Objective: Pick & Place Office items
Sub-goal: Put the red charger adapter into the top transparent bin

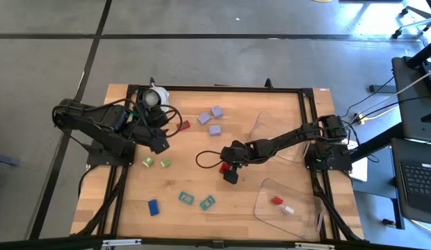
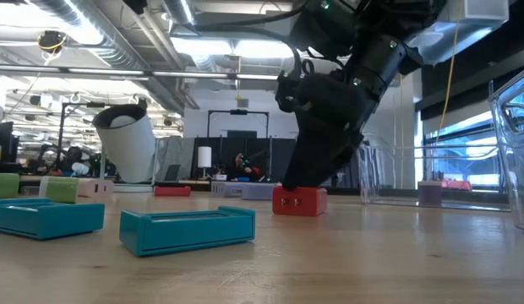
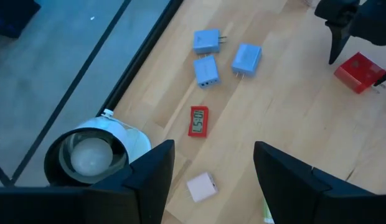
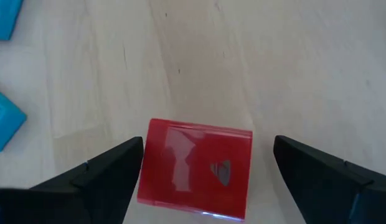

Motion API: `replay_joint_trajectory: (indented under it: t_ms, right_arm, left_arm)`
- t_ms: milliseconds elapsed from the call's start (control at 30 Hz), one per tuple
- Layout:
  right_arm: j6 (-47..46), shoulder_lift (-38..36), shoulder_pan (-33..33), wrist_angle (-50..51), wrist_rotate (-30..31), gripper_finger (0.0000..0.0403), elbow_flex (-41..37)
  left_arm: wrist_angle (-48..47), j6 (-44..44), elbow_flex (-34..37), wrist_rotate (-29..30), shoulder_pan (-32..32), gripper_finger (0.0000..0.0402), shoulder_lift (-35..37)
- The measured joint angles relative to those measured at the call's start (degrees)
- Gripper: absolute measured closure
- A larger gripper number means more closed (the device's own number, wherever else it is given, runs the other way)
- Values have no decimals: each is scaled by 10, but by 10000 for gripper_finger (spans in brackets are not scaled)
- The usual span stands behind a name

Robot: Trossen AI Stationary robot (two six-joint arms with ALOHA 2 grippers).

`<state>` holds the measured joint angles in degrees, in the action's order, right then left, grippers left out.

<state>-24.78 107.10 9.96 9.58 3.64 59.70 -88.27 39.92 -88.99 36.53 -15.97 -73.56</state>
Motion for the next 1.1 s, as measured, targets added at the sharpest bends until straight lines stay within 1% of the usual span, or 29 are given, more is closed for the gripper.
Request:
replay_joint_trajectory:
  t_ms: [333, 433, 633, 700, 800, 967, 1100]
  right_arm:
    - [1, 26, 0, -5, 2, 48, 2]
    - [0, 26, 0, -5, 4, 63, 2]
    - [-3, 25, 0, -5, 4, 109, 1]
    - [-3, 25, 0, -6, 4, 118, 1]
    - [-3, 26, 0, -3, 2, 117, 4]
    - [-3, 29, 0, 0, -6, 103, 27]
    - [-2, 29, 0, 6, -18, 113, 59]
  left_arm:
    - [-3, -2, 0, 13, 0, 185, 0]
    - [-3, -7, 0, 14, 0, 185, 0]
    - [-3, -12, 0, 15, 0, 185, 0]
    - [-3, -12, 0, 15, 0, 185, 0]
    - [-3, -12, 0, 15, 0, 185, 0]
    - [-3, -12, 0, 16, 0, 185, 0]
    - [-3, -11, 0, 16, 0, 185, 0]
